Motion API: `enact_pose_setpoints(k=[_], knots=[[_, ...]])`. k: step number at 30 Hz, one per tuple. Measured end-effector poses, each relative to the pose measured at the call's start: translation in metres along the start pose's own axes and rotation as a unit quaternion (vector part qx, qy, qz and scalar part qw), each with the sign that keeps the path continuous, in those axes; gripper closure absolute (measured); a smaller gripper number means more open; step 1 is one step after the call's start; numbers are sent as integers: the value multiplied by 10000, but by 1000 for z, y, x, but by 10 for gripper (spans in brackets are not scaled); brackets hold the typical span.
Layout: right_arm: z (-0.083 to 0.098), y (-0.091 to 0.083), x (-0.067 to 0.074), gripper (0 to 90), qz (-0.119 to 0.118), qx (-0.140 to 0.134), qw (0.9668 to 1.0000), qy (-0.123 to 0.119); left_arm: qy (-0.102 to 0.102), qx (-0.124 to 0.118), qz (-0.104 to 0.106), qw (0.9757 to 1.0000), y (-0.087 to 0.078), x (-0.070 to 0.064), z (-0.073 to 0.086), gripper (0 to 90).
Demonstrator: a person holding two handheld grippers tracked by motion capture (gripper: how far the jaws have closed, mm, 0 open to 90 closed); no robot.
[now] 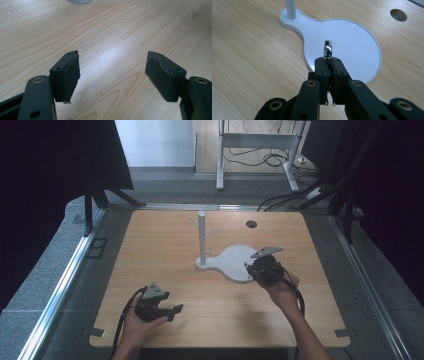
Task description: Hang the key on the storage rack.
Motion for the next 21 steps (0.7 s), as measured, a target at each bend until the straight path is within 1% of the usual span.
enact_pose_setpoints(k=[1,15,21], knots=[[-1,0,0,847,-11,-7,10000,28,-1,0,1,10000,0,0,0,284],[-17,-1,-1,847,26,-106,9999,9,17,6,0,10000,0,0,0,284],[-23,-1,-2,847,18,-130,9999,60,9,-6,6,10000,0,0,0,284]])
Point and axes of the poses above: each handheld gripper's, and its own axes: y roughly forward along the jaws, z roughly out of its underside, x roughly to its left, the point moved 5 cm from there along y, roughly forward along the jaws, and after that the axes turned 7 degrees about x, right-handed, at the moved point
